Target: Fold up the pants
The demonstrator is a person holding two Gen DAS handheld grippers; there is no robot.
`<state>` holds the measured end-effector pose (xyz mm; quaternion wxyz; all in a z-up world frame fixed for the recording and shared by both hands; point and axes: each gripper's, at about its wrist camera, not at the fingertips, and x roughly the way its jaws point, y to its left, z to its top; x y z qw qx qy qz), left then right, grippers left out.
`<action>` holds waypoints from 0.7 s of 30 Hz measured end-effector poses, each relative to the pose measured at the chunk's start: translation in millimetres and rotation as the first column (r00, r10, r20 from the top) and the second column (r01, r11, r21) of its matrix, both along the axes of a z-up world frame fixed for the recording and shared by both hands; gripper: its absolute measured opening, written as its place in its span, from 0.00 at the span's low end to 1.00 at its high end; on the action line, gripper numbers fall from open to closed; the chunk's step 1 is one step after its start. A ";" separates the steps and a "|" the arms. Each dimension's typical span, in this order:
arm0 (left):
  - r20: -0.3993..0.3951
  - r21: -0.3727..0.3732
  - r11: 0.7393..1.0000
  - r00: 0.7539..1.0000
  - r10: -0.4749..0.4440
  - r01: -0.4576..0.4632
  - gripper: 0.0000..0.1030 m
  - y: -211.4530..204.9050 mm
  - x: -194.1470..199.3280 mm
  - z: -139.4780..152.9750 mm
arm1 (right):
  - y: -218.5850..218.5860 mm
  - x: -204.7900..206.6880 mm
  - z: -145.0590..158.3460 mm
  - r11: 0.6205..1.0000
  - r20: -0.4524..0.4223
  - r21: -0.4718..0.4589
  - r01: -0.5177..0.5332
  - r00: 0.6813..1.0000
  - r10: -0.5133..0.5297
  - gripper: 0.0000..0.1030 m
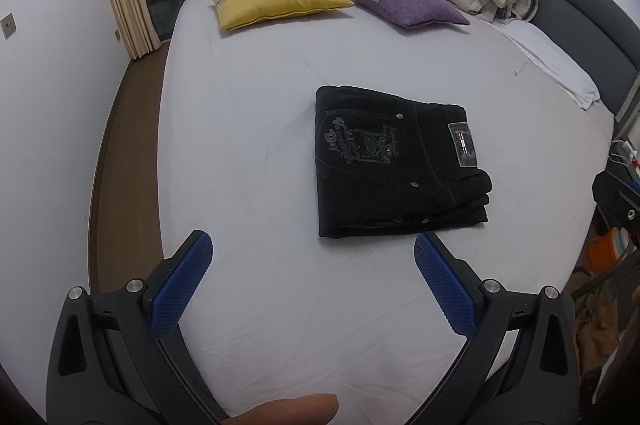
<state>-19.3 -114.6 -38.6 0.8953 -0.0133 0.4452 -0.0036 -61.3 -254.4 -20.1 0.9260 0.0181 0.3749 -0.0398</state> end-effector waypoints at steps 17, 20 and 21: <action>0.004 -0.002 1.000 1.000 -0.005 0.005 1.00 -2.8 1.9 -1.0 | 1.3 -0.8 -3.2 1.000 -0.008 -0.001 -0.004 1.000 0.004 1.00; 0.005 -0.002 1.000 1.000 -0.005 0.005 1.00 -2.8 2.3 -1.2 | 1.2 -0.9 -3.1 1.000 -0.008 -0.001 -0.003 1.000 0.003 1.00; 0.005 -0.003 1.000 1.000 -0.006 0.007 1.00 -3.0 2.6 -1.4 | 1.3 -0.9 -3.2 1.000 -0.009 -0.001 -0.004 1.000 0.004 1.00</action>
